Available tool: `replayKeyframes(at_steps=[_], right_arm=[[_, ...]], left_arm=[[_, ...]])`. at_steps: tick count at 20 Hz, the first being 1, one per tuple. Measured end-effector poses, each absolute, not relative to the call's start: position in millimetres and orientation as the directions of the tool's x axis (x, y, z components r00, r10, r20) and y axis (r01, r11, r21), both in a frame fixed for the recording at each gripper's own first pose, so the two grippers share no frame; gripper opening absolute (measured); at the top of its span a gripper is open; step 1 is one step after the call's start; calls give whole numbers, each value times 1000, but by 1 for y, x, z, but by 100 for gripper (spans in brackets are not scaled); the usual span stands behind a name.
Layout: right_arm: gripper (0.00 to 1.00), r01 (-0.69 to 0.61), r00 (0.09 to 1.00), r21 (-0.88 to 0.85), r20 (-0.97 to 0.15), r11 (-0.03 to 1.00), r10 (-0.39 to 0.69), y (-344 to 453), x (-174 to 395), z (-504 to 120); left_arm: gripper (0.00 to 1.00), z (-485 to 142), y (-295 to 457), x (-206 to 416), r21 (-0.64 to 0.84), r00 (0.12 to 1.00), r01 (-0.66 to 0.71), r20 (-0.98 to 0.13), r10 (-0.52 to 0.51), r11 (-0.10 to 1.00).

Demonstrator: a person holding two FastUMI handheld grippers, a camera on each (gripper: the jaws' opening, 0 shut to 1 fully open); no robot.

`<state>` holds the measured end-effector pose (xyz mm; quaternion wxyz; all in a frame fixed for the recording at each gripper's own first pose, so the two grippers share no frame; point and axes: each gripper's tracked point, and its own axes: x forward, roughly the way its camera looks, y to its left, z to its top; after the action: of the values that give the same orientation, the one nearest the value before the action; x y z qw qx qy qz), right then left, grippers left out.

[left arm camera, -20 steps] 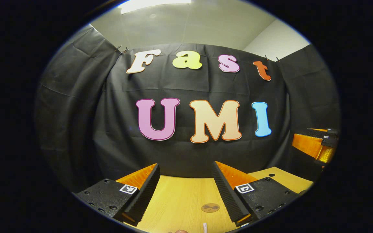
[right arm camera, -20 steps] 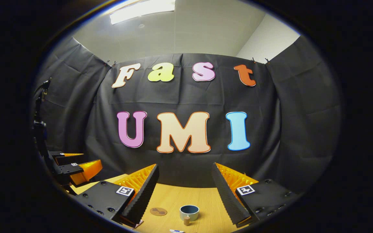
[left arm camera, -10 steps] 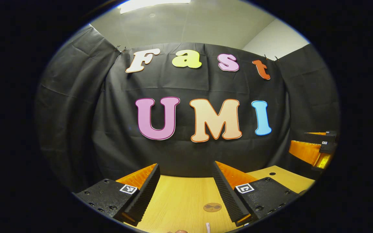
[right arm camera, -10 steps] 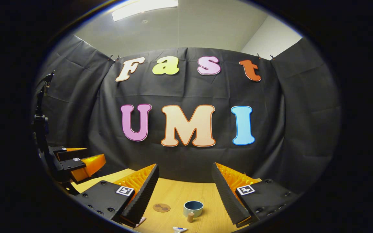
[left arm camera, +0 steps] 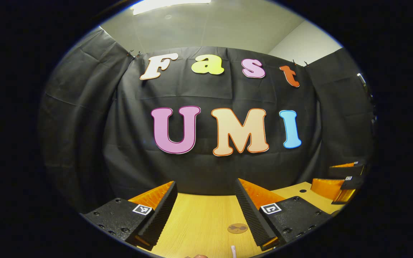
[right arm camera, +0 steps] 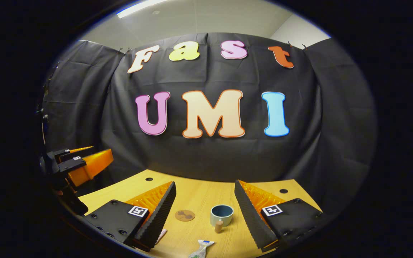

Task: Put the toothbrush and toothpaste on the desktop into the cup, then pick up the cup and place it on the coaster on the desktop.

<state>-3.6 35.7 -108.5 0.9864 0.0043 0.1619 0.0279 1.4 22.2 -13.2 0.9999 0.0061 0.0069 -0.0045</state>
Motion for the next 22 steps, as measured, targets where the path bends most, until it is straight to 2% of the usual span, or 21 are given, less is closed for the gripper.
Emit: replayKeyframes(at_steps=[6, 12, 22], right_arm=[[99, -54, 849, 9, -526, 999, 50, 33, -17, -188], [99, -65, 690, 25, -721, 998, 63, 37, -39, -271], [100, -101, 415, -1, -909, 995, 41, 33, -79, -372]], left_arm=[[94, -22, 31, -1, 15, 999, -2, -36, 3, 1000], [94, -28, 41, -6, 16, 998, -24, -54, 25, 1000], [94, -42, 62, -17, 37, 991, -80, -100, 84, 996]])
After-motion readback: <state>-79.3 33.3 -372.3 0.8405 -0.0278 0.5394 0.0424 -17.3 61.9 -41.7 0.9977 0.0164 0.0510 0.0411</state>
